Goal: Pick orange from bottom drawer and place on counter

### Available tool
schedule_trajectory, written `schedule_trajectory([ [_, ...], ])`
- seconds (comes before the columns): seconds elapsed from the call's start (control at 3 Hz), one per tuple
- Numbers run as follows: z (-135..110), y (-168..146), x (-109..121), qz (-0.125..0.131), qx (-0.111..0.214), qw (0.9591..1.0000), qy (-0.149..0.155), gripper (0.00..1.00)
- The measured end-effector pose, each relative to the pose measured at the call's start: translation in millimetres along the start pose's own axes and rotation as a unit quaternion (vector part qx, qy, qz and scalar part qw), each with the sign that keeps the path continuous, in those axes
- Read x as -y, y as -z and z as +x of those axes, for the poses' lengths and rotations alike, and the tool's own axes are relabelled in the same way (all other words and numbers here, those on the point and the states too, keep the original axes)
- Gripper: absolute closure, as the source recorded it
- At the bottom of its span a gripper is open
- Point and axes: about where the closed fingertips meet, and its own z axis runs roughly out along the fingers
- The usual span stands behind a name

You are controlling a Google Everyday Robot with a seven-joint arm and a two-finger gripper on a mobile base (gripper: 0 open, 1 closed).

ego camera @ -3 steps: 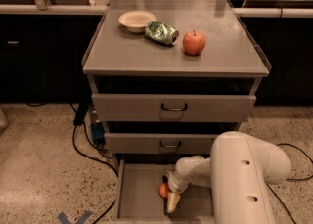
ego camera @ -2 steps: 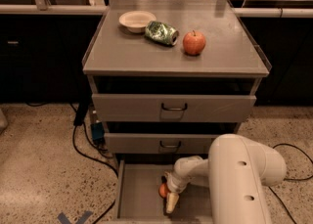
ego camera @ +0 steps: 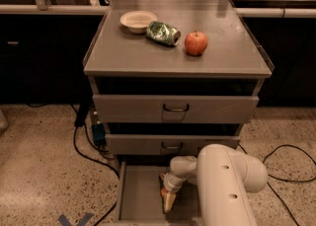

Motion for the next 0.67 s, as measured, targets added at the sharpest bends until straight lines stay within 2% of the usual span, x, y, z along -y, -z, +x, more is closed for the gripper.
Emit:
schedule_trajectory([
  [0.33, 1.5, 1.4, 5.3, 0.005, 0.000, 1.0000, -0.001, 0.19],
  [0.67, 1.5, 1.3, 5.3, 0.005, 0.000, 1.0000, -0.001, 0.49],
])
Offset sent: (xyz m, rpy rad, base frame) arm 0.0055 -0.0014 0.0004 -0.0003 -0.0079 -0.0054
